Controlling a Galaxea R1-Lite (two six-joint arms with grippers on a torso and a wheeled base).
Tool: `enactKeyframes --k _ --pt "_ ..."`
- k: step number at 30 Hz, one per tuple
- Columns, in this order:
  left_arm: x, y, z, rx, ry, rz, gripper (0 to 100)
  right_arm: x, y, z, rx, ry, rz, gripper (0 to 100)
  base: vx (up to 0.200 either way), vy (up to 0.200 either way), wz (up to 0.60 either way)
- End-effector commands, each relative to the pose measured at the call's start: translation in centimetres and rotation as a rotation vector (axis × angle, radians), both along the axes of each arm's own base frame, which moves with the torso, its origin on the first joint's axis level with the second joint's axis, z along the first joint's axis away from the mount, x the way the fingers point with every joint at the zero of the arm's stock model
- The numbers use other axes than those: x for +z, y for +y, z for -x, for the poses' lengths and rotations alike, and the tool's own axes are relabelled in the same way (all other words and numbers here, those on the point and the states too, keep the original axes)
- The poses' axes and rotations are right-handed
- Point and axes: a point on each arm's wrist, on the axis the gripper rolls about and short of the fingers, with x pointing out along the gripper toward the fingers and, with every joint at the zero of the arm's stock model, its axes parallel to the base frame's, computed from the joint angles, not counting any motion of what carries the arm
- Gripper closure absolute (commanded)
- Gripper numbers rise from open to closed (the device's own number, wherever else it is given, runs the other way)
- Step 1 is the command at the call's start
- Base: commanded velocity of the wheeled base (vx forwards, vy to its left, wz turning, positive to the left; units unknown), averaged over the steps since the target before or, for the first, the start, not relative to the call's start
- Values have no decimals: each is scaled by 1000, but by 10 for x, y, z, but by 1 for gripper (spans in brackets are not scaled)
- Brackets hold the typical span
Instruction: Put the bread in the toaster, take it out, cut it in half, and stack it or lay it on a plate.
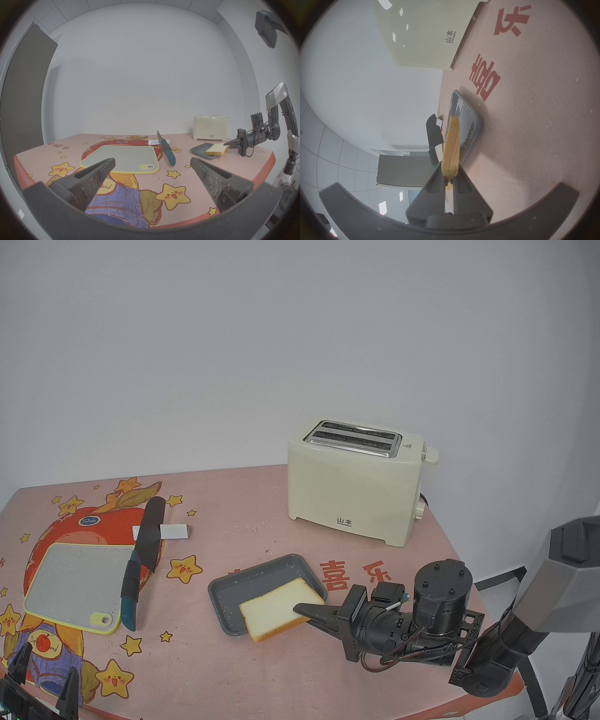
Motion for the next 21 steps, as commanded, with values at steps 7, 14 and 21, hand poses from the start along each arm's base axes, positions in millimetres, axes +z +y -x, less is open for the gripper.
enactKeyframes --k 7,14,21 --pt "-4 0 -1 0 16 0 0 3 -1 1 -1 -25 -29 100 0 0 0" --pt "-4 0 -1 0 16 0 0 27 -7 4 -6 -72 -80 100 0 0 0" --pt "-4 0 -1 0 16 0 0 50 -14 10 -9 -120 -125 100 0 0 0"
